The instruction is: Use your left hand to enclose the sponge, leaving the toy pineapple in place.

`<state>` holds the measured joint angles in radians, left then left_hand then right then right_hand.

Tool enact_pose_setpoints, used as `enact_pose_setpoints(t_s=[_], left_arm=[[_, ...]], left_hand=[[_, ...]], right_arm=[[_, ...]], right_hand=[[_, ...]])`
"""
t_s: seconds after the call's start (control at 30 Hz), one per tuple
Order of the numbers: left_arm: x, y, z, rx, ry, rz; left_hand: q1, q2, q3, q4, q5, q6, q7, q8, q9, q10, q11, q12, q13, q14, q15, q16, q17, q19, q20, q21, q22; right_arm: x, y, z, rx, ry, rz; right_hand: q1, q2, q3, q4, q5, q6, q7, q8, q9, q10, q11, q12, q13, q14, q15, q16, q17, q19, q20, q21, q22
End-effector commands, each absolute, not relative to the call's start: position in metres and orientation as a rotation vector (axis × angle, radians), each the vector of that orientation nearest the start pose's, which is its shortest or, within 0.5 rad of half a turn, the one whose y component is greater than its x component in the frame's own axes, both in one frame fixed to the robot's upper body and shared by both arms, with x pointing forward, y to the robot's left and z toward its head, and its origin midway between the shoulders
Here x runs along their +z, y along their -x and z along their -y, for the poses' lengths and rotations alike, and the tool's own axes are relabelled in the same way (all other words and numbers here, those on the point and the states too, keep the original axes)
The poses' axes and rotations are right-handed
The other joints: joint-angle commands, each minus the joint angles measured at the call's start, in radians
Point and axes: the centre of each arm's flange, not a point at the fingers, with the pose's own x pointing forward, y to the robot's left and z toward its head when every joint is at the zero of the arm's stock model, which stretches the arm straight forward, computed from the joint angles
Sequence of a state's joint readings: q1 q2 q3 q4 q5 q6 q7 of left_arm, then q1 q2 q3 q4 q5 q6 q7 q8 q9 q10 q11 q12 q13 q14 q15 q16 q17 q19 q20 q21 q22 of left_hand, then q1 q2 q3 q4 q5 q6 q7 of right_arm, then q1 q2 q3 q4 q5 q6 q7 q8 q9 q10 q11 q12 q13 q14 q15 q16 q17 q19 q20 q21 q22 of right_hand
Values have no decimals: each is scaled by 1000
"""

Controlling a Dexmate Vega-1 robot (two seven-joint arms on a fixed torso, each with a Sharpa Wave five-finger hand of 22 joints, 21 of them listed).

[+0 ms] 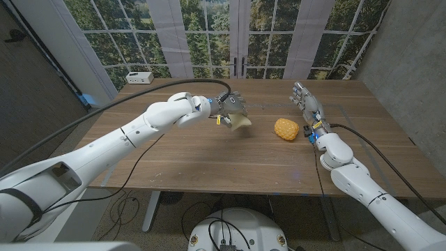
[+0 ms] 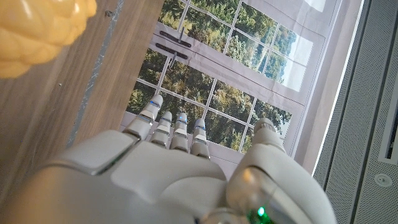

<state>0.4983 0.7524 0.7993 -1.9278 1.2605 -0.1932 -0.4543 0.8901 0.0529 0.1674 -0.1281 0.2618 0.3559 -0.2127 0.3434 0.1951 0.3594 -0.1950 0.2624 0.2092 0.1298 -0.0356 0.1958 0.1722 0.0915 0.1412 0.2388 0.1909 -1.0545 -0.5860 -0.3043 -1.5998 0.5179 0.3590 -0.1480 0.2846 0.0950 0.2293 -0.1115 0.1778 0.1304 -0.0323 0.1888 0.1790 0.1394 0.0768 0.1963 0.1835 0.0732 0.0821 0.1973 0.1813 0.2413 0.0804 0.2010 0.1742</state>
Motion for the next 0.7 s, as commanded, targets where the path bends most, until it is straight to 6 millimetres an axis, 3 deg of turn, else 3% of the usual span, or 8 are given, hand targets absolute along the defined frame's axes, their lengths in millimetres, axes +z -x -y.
enact_pose_setpoints(t_s=[0.03, 0.7], left_arm=[[75, -558, -93, -88, -2375, 784], [91, -584, -102, -15, -2389, 671]], left_hand=[[10, -2, -5, 0, -6, 6, -3, -1, 2, 14, -1, -4, 1, 10, -48, -1, 1, 6, -2, -4, 0], [14, 2, -10, 0, -16, 3, -1, -14, 3, 15, -2, -19, 3, 15, -52, -3, 1, 8, -1, -8, 0]], right_arm=[[-23, -587, 283, 160, 44, 737], [-22, -595, 284, 173, 39, 729]], right_hand=[[1, 3, 6, -2, 3, 4, 1, -1, 3, 7, 3, -1, 5, 5, 0, -4, 3, 8, 1, 1, 4], [1, 3, 6, -4, 3, 4, 0, -1, 3, 8, 2, -1, 5, 5, 0, -4, 3, 7, 1, 0, 4]])
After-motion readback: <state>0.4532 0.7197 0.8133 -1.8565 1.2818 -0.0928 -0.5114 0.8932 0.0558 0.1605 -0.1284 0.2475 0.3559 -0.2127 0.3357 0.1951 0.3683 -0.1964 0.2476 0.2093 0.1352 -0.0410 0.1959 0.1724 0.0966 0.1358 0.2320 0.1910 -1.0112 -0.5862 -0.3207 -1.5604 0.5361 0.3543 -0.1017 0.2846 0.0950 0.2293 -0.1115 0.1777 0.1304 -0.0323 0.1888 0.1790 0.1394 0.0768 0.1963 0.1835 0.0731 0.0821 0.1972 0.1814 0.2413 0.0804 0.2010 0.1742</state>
